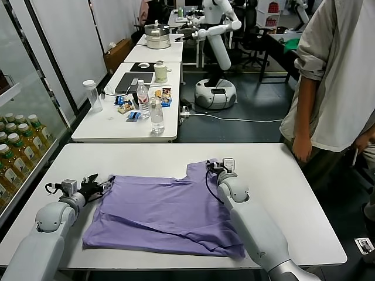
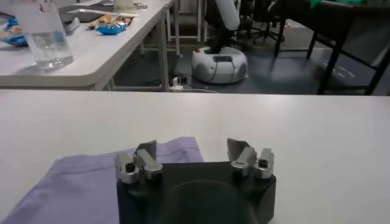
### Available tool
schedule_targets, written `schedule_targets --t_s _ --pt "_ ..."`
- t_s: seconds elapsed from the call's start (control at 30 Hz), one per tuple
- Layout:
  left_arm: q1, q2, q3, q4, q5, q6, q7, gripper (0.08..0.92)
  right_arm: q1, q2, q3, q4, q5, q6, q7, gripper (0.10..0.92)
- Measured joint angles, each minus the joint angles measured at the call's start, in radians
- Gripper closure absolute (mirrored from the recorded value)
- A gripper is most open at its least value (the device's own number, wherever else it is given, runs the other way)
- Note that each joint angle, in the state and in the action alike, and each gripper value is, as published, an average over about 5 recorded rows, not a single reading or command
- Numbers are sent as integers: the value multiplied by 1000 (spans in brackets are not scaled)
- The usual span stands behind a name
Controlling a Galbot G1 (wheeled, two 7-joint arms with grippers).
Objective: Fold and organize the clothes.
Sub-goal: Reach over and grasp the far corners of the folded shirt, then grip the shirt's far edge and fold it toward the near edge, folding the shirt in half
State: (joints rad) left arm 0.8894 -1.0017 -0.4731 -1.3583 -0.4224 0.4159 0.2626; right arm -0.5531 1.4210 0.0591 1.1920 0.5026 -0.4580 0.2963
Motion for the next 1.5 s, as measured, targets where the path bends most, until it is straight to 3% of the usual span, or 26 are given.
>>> schedule_targets --t_s 0.5,0.63,1.0,1.5 --pt "11 -6 -1 -10 -8 2 26 785 -10 -4 1 -2 0 32 -34 830" --pt "19 1 -6 -24 -20 -2 22 889 -20 -18 -3 37 4 41 -36 908" --pt "81 15 -47 -116 -97 -20 2 914 -129 -119 -2 298 40 10 -14 914" --pt "264 9 -131 -266 -131 -64 -4 914 -345 -237 54 599 54 -12 0 914"
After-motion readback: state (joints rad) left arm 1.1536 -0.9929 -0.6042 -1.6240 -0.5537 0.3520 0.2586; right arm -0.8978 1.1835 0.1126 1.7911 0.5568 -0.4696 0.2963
